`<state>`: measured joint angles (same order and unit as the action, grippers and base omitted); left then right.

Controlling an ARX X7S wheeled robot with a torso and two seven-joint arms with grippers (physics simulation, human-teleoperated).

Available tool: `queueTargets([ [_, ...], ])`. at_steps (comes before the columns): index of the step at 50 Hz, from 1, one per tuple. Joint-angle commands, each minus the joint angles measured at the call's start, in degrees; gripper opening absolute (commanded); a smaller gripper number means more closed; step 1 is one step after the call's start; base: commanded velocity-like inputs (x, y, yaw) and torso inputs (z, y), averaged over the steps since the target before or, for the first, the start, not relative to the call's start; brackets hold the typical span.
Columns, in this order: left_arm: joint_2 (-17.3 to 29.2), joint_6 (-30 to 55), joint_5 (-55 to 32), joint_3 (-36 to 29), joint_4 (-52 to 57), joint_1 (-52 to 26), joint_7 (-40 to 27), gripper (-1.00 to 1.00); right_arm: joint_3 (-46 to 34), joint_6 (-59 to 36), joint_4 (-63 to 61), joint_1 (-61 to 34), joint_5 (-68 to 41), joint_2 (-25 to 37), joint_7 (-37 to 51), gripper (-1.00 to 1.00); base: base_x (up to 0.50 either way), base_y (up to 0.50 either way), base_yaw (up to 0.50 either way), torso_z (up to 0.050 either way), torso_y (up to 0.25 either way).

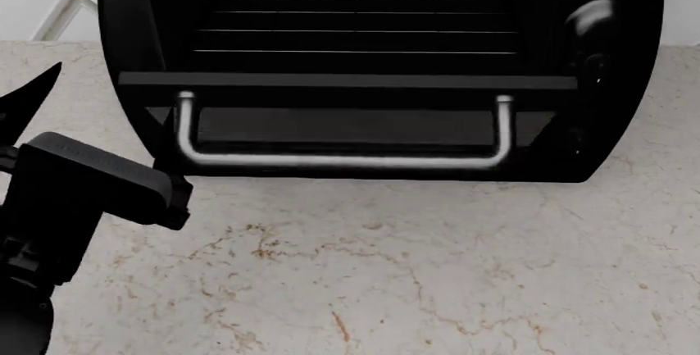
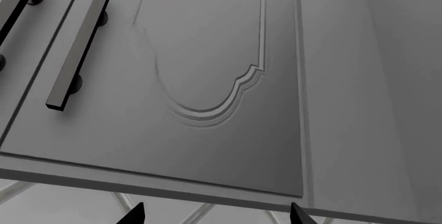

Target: Close the toaster oven door.

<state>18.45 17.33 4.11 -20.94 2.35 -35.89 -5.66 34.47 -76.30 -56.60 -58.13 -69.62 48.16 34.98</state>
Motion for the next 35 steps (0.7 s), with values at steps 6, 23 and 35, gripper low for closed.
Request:
queueTargets([
  [6, -6.8, -3.3, 0.9, -0.2, -12.8, -10.2, -3.7, 1.0, 1.7, 0.5, 0.4, 0.5, -2.7, 2.1, 1.4, 1.0, 0.0, 0.0, 0.0, 0.0, 0.002],
  [23, -9.9, -14.9, 7.8, -7.2, -35.9, -22.7, -7.3, 1.0, 3.2, 1.6, 0.2, 3.4, -2.5, 3.1, 1.2, 1.0, 0.0, 0.0, 0.0, 0.001, 0.001],
  [35, -14.0, -24.0, 9.9, -10.6, -55.3, -30.0, -11.5, 1.0, 4.6, 2.3, 0.7, 4.7, -2.6, 4.5, 0.7, 1.0, 0.0, 0.0, 0.0, 0.001, 0.0],
])
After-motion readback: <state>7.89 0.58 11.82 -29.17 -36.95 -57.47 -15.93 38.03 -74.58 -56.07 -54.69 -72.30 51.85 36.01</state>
